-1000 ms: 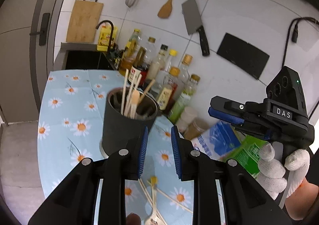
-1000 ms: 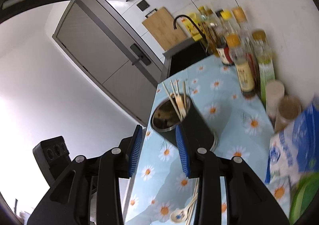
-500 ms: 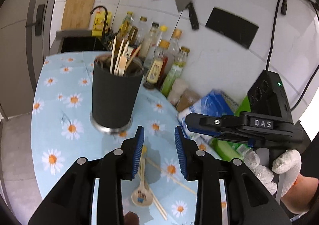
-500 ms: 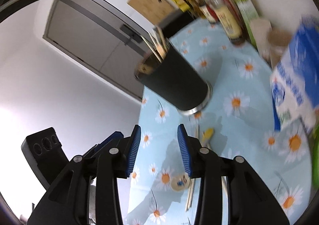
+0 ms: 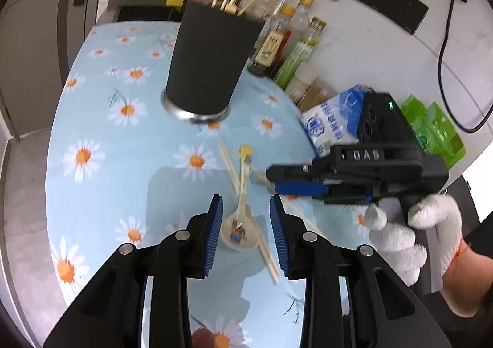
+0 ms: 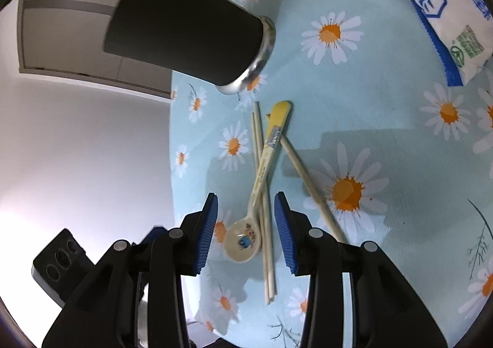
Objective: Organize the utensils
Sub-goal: 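Move both tools back down to the remaining utensils on the table, then grasp the white spoon with the right tool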
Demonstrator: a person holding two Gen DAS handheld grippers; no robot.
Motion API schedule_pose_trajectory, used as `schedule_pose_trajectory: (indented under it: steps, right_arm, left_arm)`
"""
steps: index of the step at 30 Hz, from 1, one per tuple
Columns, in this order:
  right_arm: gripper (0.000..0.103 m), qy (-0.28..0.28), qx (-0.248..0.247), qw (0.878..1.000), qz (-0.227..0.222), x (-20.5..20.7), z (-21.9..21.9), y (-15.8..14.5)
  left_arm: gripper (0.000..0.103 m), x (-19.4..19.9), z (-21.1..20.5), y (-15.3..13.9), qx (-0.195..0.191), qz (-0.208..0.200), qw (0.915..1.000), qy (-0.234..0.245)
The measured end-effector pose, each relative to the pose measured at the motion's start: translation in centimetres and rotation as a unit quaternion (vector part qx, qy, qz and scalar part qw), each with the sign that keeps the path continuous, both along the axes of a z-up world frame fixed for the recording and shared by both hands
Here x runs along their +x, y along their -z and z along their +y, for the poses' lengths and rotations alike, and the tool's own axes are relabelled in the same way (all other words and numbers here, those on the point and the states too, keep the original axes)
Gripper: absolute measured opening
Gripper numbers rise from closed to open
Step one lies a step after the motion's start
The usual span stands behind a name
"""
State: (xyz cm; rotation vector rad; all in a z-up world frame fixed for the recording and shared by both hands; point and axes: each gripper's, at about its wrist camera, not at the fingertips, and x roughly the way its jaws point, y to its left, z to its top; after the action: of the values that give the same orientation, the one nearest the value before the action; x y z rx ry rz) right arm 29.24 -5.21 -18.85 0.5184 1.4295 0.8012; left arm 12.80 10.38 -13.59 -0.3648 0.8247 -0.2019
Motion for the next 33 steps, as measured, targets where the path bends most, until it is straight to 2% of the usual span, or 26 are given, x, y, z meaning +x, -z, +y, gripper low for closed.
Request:
schedule_pose_trajectory:
  steps: [8, 13, 15, 17, 20, 23, 28, 33]
  right_arm:
    - [0.038, -0.002, -0.003, 1.000, 0.031, 1.2, 1.7, 2.6]
    - [0.036, -0.004, 0.000, 0.999, 0.036, 1.8, 2.4, 2.9]
    - [0.033, -0.009, -0.004, 0.999, 0.032, 1.9, 2.7, 2.9]
    - [0.021, -0.015, -0.020, 1.000, 0.019, 1.9, 3.1, 2.9]
    - [0.011, -0.031, -0.061, 0.997, -0.020, 1.6, 4.1, 2.3]
    - [0.011, -0.037, -0.075, 0.996, -0.038, 1.5, 4.6, 2.0]
    - [0.011, -0.032, -0.070, 0.997, -0.024, 1.8, 4.2, 2.1]
    - [0.006, -0.028, -0.051, 0.998, -0.002, 1.6, 4.3, 2.6]
  left_arm:
    - [0.031, 0.1, 0.4, 0.8, -0.005, 0.009, 0.9999, -0.004]
    - [0.031, 0.4, 0.9, 1.0, -0.009, 0.013, 0.9998, -0.008]
    - [0.031, 0.6, 1.2, 1.2, -0.011, 0.015, 0.9998, -0.010]
    - [0.031, 0.9, 1.4, 1.3, -0.015, 0.017, 0.9997, -0.011]
    - [0.031, 1.3, 2.0, 1.5, -0.020, 0.019, 0.9995, -0.015]
    - [0.031, 1.7, 2.3, 1.5, -0.023, 0.019, 0.9994, -0.015]
    - [0.031, 2.3, 2.6, 1.6, -0.026, 0.019, 0.9994, -0.012]
    - [0.031, 2.3, 2.9, 1.9, -0.028, 0.022, 0.9993, -0.012]
